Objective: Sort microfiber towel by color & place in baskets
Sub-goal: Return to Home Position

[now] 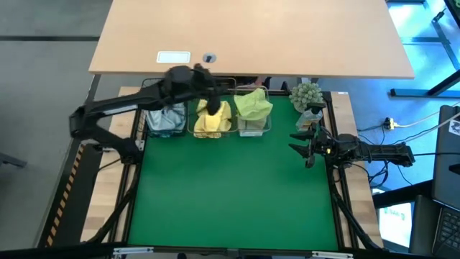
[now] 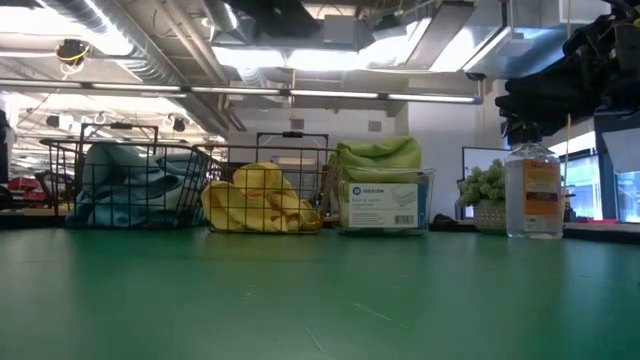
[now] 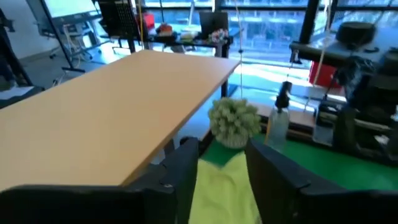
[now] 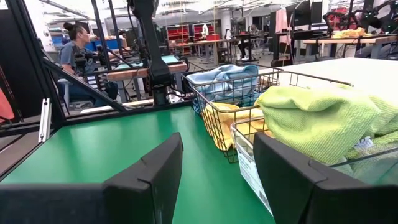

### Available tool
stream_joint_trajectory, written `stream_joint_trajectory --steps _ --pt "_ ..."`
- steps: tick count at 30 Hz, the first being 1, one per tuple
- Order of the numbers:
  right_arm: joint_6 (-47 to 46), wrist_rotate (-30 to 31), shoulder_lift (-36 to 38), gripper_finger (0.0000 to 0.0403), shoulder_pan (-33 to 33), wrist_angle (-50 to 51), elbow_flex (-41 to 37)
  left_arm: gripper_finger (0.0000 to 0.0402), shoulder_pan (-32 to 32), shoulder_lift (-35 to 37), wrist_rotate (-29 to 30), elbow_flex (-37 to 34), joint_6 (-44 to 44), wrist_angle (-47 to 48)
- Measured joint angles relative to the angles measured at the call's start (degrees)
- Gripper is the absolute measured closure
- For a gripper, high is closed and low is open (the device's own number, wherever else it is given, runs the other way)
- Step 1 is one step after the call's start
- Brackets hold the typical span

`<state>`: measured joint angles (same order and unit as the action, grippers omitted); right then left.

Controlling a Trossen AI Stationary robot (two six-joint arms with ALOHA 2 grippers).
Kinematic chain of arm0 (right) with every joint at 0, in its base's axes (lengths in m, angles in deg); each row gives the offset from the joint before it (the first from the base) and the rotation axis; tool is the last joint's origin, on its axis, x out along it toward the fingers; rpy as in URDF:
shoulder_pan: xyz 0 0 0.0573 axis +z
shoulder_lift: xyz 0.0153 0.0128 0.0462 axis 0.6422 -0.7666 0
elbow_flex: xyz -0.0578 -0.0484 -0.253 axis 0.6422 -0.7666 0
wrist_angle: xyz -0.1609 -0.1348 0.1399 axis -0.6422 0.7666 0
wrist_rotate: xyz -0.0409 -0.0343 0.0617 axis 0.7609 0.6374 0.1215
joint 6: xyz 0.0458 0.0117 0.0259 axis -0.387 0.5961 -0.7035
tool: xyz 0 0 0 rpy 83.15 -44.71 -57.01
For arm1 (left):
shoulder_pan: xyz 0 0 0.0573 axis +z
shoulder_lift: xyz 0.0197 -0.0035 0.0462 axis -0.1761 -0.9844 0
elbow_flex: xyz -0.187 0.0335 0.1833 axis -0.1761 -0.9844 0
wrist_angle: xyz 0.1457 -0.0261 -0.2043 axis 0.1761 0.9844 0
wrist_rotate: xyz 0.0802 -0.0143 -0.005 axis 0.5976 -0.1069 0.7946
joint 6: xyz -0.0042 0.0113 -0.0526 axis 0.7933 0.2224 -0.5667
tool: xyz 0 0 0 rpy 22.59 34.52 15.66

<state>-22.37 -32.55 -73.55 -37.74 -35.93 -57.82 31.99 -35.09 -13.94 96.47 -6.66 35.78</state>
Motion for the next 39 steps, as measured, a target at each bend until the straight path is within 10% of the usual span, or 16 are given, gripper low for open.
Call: stream_joint_trajectory --steps 10,16,39 --pt "-0.02 0.0 0.0 0.0205 0.0 0.0 0.0 0.0393 -3.98 16.39 0.09 -0.02 1.59 18.02" --pt "-0.01 0.01 0.0 0.0205 0.0 0.0 0.0 0.039 -6.56 25.73 -3.25 -2.9 1.66 25.49" --pt "-0.02 0.0 0.0 0.0205 0.0 0.02 0.0 0.04 -9.18 72.68 -5.29 -47.62 -2.55 16.43"
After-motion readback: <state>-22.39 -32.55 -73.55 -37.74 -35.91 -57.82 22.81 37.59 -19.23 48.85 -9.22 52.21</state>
